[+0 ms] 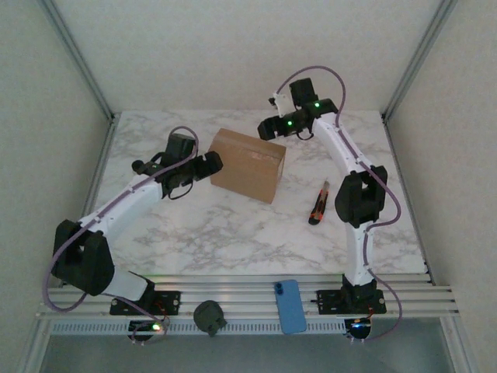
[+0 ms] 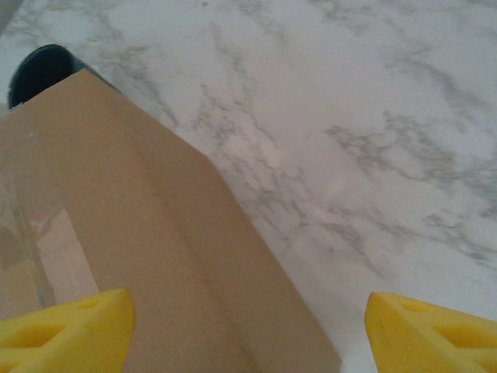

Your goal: Unpack the express box

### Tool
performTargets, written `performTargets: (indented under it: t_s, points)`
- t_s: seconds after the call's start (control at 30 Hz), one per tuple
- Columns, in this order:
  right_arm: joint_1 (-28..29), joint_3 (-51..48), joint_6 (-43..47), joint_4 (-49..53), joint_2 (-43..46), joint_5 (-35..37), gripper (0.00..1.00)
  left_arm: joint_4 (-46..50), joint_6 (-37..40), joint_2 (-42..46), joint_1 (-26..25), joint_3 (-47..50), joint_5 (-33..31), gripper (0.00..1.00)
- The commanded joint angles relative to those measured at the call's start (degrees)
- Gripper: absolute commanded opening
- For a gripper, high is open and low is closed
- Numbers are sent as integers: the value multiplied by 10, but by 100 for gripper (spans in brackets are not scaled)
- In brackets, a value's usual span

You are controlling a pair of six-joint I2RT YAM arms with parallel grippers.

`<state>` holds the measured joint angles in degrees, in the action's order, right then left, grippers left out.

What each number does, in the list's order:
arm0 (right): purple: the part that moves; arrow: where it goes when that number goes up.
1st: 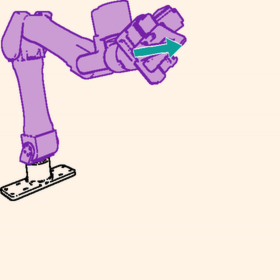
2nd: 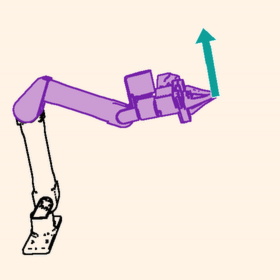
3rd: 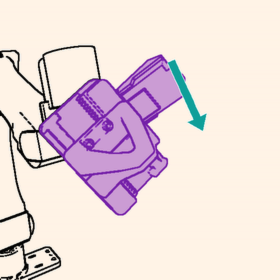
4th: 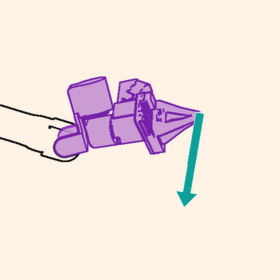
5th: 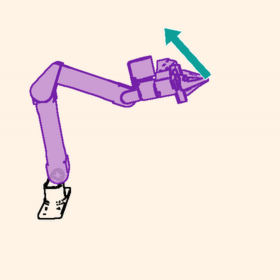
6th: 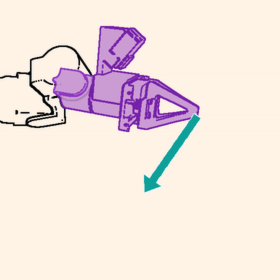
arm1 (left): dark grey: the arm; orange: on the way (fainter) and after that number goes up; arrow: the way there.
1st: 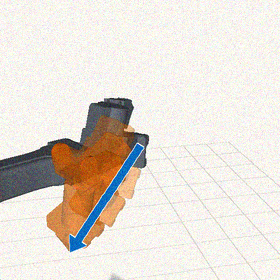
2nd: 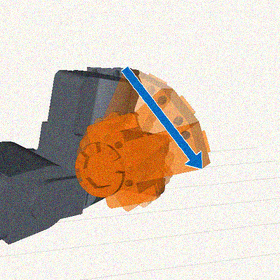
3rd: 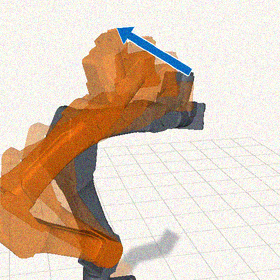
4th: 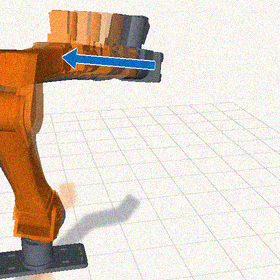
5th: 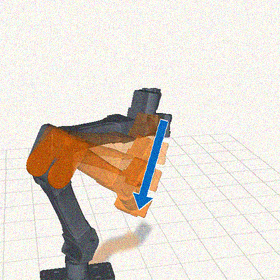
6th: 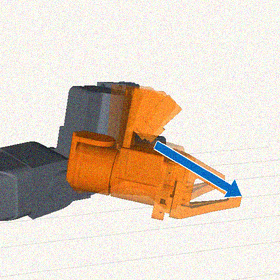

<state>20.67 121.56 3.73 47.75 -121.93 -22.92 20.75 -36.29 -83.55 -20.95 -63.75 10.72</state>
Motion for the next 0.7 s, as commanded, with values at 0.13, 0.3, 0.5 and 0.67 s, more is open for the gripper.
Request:
performTargets:
  t_s: [0.13,0.3,0.5,0.67]
  points:
    - [3,-103,-89,-61,39,-99,76,-32,11,-90,-3,-26,6,87]
    - [9,-220,-141,-108,94,-116,75,-51,23,-125,-1,-59,9,86]
    - [24,-340,-202,-167,182,-103,74,-40,41,-157,2,-105,11,86]
    - [38,-357,-238,-151,219,-41,74,-25,50,-153,5,-123,0,86]
